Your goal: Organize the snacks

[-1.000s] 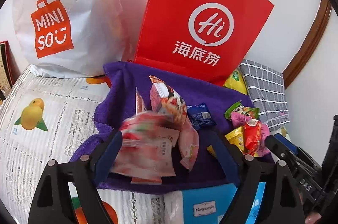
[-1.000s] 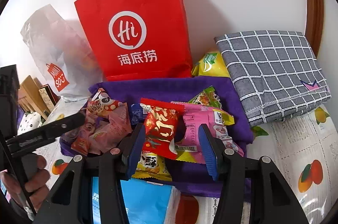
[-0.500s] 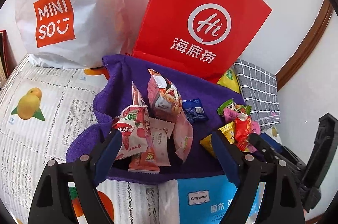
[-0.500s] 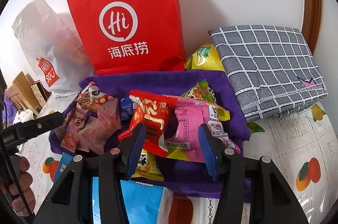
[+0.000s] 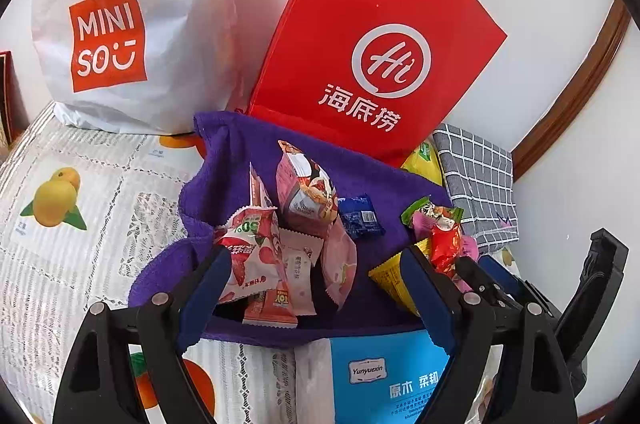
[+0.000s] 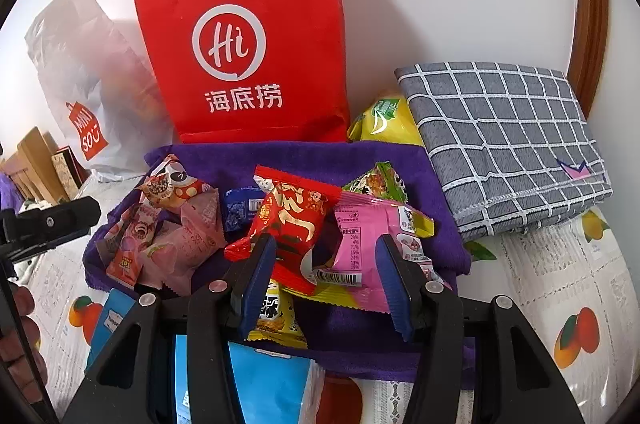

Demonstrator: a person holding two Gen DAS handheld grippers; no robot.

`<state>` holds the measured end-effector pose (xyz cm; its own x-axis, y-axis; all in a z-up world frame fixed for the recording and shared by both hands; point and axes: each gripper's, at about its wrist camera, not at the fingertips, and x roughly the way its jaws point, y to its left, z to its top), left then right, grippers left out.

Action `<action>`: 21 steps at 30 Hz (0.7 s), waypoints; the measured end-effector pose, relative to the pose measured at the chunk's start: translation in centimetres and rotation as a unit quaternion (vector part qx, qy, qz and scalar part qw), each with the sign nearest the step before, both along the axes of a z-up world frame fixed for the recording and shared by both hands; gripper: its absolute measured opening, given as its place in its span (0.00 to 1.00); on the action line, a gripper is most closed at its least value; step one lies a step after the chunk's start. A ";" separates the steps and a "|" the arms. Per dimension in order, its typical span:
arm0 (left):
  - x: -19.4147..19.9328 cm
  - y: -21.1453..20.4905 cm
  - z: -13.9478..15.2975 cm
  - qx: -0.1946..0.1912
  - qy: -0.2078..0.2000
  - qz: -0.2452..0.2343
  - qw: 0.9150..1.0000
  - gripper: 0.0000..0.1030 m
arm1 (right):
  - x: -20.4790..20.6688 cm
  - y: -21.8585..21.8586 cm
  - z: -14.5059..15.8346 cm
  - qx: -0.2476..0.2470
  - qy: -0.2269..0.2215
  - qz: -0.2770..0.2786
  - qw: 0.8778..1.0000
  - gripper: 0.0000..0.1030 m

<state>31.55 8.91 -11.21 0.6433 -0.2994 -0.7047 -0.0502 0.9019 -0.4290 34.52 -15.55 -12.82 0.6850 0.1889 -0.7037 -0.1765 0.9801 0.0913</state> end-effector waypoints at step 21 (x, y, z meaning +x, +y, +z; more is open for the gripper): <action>-2.5 -2.0 2.7 0.041 -0.024 -0.028 0.999 0.83 | -9.9 -2.3 5.8 0.008 -0.013 -0.021 1.000 0.51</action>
